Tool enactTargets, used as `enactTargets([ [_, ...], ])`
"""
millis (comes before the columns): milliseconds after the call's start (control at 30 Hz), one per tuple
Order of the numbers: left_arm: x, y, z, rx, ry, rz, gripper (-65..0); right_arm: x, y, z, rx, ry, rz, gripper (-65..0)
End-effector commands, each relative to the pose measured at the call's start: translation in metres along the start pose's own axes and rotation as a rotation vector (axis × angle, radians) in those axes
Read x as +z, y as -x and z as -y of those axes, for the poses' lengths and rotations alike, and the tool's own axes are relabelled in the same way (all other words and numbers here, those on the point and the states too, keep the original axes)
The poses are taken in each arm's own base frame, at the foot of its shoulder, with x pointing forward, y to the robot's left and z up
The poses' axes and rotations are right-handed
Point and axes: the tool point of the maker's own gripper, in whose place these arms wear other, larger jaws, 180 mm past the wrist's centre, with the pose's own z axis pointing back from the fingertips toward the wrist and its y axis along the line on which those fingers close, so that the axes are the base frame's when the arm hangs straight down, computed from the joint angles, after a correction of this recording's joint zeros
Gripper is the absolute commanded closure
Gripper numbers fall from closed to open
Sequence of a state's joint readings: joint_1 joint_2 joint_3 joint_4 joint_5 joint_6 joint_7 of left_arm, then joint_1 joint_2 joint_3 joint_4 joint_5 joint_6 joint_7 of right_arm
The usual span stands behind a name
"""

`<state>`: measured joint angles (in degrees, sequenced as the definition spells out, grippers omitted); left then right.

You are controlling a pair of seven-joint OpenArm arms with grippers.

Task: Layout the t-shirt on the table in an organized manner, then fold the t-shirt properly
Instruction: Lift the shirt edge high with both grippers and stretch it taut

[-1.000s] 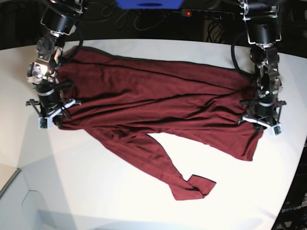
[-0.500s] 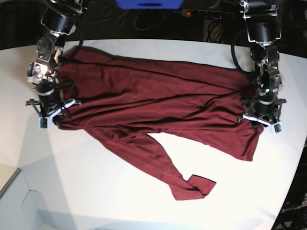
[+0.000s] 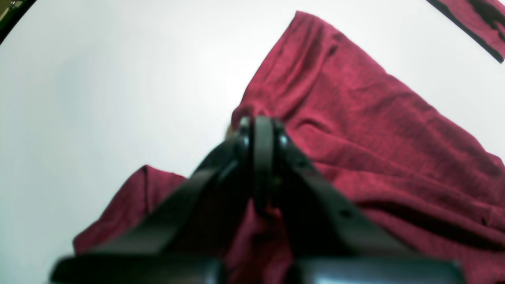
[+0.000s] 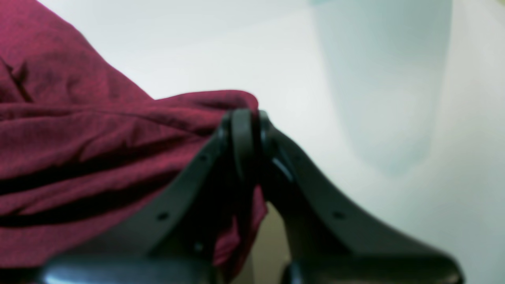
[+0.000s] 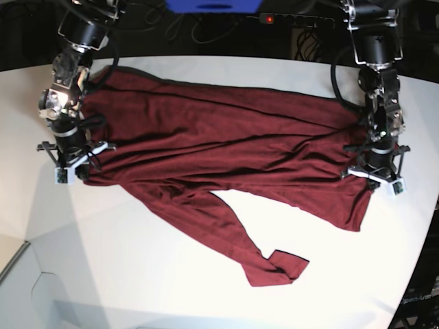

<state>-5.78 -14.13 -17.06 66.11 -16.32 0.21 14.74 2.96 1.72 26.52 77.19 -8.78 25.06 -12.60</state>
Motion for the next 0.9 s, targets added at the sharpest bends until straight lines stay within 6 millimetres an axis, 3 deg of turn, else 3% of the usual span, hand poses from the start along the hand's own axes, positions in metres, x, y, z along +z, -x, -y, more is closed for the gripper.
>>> enactTargets([
  [0, -0.002, -0.025, -0.002, -0.005, -0.001, 0.067, -1.2, -0.001, -0.02, 0.005, 0.0, 0.01, 0.064, 0.0],
  [133, 0.0, -0.032, -0.001, -0.002, 0.005, 0.085, -0.2, -0.002, -0.022, 0.005, 0.001, 0.011, 0.067, 0.0],
  [267, 0.01, -0.072, -0.006, 0.015, -0.004, 0.189, -0.2, -0.001, -0.028, 0.008, 0.008, 0.016, 0.083, 0.0],
  [567, 0.015, -0.146, -0.022, 0.03, -0.035, 0.343, -0.2, -0.001, -0.091, 0.032, 0.054, 0.067, 0.212, 0.0],
  [733, 0.019, -0.172, -0.02, 0.031, -0.031, 0.402, -0.2, 0.01, -0.128, 0.056, 0.031, 0.137, 0.307, 0.0],
  [867, 0.018, -0.186, -0.018, 0.027, -0.028, 0.425, -0.2, 0.012, -0.145, 0.058, 0.033, 0.145, 0.345, 0.0],
])
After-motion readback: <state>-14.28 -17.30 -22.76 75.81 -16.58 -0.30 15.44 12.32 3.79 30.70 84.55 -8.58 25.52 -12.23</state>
